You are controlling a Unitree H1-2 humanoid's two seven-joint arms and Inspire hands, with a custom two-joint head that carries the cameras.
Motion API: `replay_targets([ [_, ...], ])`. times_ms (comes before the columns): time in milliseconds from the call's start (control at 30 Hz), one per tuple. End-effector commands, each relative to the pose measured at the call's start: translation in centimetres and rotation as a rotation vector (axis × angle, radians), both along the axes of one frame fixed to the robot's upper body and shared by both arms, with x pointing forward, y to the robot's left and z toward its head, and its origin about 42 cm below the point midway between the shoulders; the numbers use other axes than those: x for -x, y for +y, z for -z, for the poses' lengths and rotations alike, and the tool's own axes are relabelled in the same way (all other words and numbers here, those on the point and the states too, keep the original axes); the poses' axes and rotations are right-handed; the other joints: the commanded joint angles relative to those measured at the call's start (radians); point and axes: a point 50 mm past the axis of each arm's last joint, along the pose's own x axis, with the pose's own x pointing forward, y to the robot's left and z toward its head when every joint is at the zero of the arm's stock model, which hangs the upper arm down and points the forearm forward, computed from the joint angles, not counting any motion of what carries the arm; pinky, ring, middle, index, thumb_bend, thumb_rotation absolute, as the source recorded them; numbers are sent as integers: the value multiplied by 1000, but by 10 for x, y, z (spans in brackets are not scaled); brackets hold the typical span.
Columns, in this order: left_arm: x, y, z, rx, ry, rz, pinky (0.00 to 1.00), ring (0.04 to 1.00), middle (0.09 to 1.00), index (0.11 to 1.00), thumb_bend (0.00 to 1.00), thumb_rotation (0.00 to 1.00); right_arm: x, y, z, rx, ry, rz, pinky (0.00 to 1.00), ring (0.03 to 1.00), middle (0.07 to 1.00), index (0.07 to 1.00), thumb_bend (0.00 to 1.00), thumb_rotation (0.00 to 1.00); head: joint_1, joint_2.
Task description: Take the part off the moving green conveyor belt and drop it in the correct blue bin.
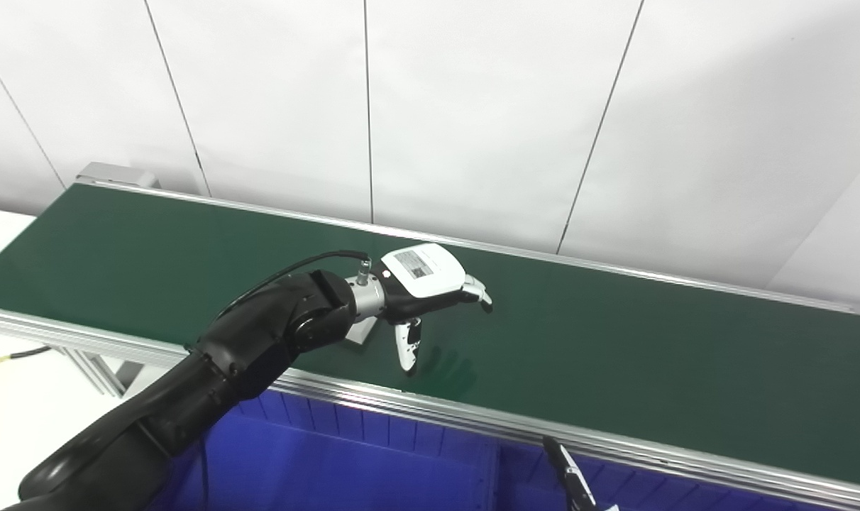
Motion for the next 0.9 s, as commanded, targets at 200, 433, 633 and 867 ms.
replay_targets([
  [200, -29, 10, -27, -22, -53, -3, 695, 801, 849, 812, 1000, 144, -3, 2, -8, -39, -62, 5, 972, 960, 940, 924, 1000, 1000, -1, 2],
  [433, -36, 20, -25, -56, -54, -27, 687, 794, 839, 816, 1000, 122, -3, 2, -7, -33, -61, 1, 968, 955, 938, 925, 1000, 1000, -3, -2],
  [633, -43, 24, -28, -53, -73, -46, 687, 795, 841, 818, 1000, 106, -3, 4, -7, -43, -56, 3, 958, 960, 940, 922, 1000, 1000, -6, -3],
  [867, -47, 23, -22, -50, -65, -74, 695, 806, 848, 828, 1000, 126, -3, 7, -8, -41, -65, 2, 960, 957, 938, 922, 994, 1000, -15, -7],
])
